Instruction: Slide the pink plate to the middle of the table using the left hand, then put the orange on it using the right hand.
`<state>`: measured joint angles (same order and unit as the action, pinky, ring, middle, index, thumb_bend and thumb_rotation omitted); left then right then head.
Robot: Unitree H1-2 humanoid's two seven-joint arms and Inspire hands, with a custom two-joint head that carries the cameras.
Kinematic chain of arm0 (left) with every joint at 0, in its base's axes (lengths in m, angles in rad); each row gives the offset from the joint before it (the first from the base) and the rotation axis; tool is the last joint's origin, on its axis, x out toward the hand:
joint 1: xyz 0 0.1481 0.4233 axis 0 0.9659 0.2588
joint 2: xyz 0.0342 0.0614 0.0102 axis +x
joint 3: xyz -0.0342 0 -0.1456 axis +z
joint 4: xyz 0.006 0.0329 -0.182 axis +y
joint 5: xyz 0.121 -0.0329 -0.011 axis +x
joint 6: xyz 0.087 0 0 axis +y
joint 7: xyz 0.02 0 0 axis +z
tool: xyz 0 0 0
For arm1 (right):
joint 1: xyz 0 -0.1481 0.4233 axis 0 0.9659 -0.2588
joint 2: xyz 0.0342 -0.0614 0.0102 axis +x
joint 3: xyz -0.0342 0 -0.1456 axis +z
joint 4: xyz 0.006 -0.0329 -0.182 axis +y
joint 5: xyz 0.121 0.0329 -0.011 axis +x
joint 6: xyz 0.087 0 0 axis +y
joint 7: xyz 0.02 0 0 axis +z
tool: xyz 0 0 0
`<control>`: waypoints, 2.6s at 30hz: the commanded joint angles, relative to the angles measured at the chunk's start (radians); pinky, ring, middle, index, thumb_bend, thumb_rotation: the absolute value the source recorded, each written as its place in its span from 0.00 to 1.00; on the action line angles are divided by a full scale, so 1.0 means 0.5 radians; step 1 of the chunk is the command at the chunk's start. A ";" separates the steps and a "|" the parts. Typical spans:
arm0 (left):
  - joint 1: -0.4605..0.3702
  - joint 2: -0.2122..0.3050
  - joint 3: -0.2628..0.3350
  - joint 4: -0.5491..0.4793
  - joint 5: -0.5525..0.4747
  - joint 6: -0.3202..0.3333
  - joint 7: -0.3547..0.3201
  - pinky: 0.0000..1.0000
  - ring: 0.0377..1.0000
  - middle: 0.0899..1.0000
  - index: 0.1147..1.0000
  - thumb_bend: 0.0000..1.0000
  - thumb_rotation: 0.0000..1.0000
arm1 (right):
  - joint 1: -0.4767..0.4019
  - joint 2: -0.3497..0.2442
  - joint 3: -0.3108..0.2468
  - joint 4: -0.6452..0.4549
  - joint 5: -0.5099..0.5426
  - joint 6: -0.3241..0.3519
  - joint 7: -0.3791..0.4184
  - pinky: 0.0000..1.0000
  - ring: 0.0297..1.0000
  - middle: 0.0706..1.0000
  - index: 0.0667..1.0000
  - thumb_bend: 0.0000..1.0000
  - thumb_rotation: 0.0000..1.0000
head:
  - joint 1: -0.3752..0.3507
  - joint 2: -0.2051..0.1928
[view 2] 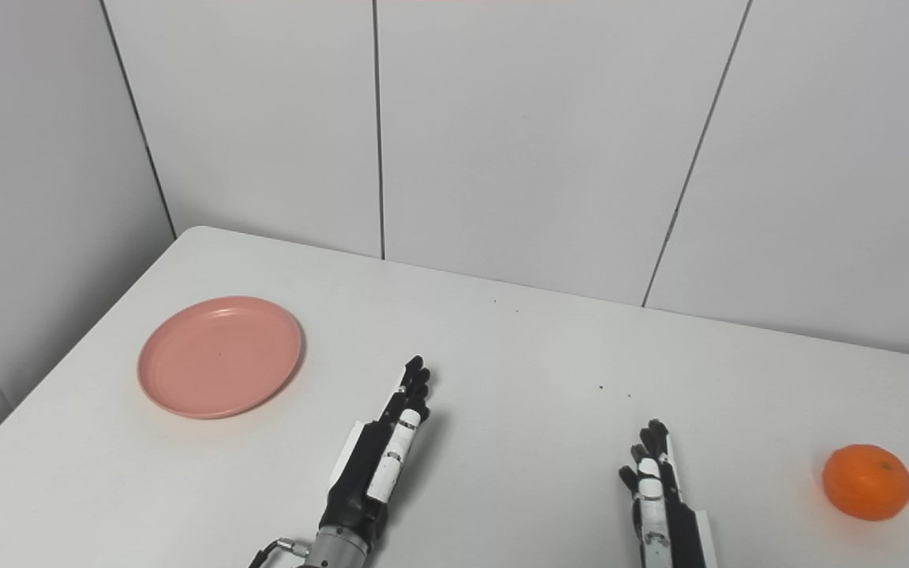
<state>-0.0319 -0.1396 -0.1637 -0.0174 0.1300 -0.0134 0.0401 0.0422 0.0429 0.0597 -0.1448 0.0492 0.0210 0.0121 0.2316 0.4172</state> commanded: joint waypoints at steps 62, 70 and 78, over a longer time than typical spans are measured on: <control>-0.531 0.415 0.457 -0.737 -0.320 0.626 -0.147 0.93 0.93 0.94 0.92 0.43 1.00 | -0.071 -0.041 0.000 -0.060 0.093 0.046 0.074 1.00 1.00 1.00 1.00 0.19 1.00 | 0.172 0.048; -0.607 0.586 0.657 -0.697 -0.406 0.644 -0.143 0.92 0.93 0.94 0.90 0.44 1.00 | -0.069 -0.042 -0.004 -0.054 0.103 0.038 0.072 1.00 1.00 1.00 1.00 0.19 1.00 | 0.190 0.042; -0.663 0.711 0.799 -0.673 -0.411 0.678 -0.078 0.90 0.91 0.92 0.89 0.39 1.00 | -0.065 -0.052 -0.005 -0.065 0.117 0.038 0.076 1.00 1.00 1.00 1.00 0.18 1.00 | 0.202 0.039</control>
<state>-0.3158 0.1817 0.2216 -0.3414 -0.0819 0.3233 -0.0147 0.0263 0.0229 0.0606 -0.1509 0.1014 0.0439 0.0358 0.3313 0.4357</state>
